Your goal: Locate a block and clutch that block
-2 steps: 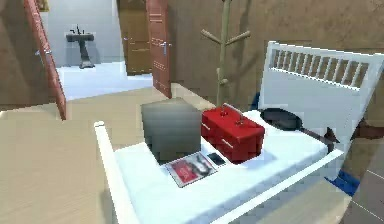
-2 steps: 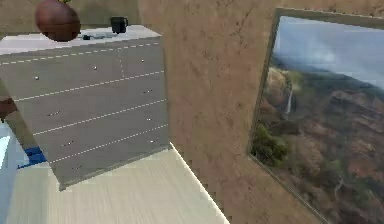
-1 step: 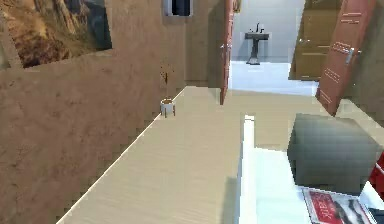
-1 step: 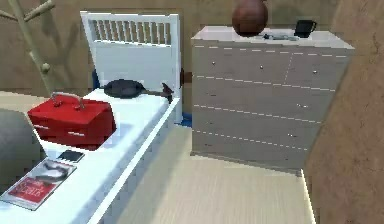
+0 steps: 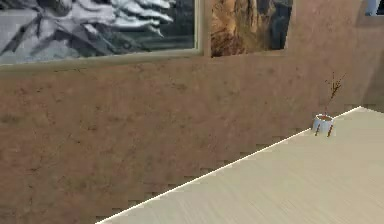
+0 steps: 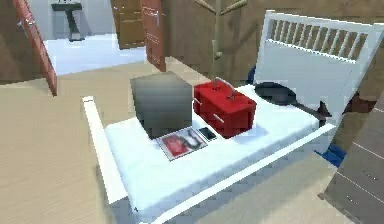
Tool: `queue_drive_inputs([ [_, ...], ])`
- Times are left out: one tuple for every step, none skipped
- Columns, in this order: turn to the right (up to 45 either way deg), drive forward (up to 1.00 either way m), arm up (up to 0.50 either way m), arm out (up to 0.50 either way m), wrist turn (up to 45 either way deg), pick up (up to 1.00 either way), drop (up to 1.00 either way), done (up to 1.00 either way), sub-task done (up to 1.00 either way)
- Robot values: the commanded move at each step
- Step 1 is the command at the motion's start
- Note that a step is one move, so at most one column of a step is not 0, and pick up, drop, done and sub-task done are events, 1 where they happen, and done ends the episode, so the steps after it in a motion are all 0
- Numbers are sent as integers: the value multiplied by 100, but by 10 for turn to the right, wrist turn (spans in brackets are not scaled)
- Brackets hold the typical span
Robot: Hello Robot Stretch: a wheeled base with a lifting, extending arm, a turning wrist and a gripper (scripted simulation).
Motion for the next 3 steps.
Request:
queue_drive_inputs([
  [-420,0,0,0,0,0,0,0,0],
  [0,10,0,0,0,0,0,0,0],
  [210,0,0,0,0,0,0,0,0],
])
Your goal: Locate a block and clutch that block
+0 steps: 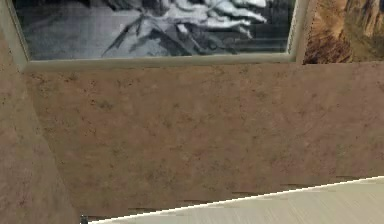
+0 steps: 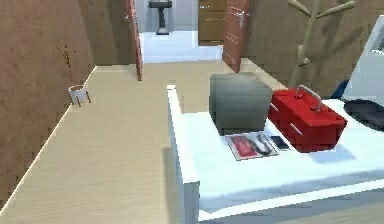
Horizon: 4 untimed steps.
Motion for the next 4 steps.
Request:
queue_drive_inputs([
  [0,5,0,0,0,0,0,0,0],
  [150,0,0,0,0,0,0,0,0],
  [450,0,0,0,0,0,0,0,0],
  [450,0,0,0,0,0,0,0,0],
])
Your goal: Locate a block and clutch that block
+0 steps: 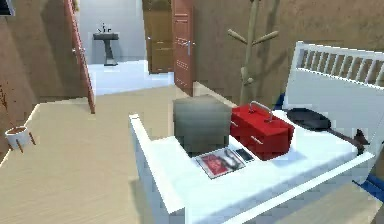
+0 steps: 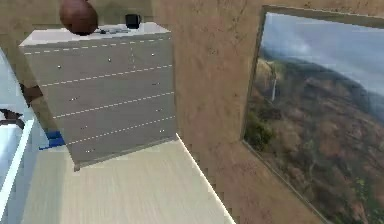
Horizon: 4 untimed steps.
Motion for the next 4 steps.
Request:
queue_drive_inputs([
  [390,0,0,0,0,0,0,0,0],
  [0,90,0,0,0,0,0,0,0],
  [-450,0,0,0,0,0,0,0,0],
  [-450,0,0,0,0,0,0,0,0],
])
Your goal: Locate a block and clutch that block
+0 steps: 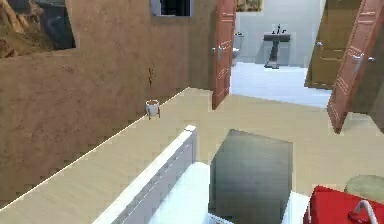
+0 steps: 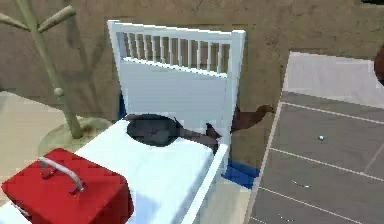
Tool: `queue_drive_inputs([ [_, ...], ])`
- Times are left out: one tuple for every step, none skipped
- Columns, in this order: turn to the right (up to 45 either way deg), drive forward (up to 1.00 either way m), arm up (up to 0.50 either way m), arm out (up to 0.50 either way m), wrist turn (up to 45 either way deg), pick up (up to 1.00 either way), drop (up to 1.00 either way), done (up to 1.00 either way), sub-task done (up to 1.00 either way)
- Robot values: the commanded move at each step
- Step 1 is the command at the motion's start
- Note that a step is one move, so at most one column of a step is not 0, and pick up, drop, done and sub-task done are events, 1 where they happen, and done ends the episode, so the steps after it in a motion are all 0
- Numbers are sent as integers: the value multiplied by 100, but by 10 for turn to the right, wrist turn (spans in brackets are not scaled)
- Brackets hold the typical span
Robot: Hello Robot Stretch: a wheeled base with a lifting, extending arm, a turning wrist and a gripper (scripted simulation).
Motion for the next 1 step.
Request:
queue_drive_inputs([
  [-450,0,0,0,0,0,0,0,0],
])
